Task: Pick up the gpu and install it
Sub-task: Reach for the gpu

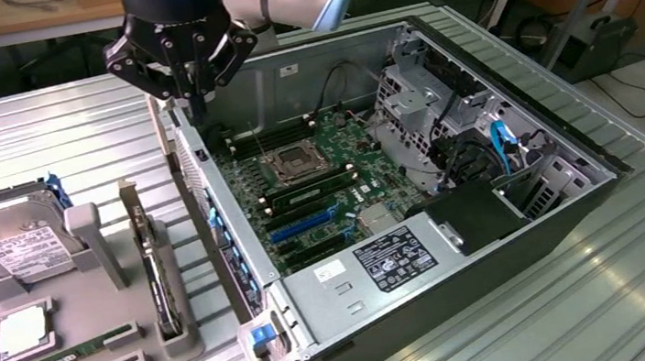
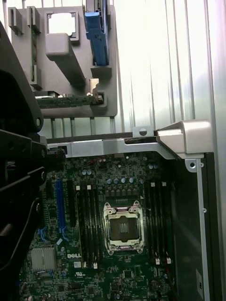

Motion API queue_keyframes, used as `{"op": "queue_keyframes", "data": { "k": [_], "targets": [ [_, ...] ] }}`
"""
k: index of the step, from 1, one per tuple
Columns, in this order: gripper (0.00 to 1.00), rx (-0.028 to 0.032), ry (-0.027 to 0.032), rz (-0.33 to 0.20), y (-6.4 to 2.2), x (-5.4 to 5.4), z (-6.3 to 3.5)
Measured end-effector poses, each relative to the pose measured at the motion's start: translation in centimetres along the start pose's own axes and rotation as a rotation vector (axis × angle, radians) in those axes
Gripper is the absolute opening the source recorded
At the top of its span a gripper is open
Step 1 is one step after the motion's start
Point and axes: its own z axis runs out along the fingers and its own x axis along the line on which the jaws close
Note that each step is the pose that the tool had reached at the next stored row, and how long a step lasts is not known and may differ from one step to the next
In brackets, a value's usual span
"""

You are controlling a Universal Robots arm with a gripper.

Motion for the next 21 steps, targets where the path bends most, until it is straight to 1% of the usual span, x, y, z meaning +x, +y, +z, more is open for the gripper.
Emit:
{"op": "queue_keyframes", "data": {
  "k": [21],
  "targets": [
    [0.11,0.0000,0.0000,0.000,-0.07,0.97,0.00]
  ]
}}
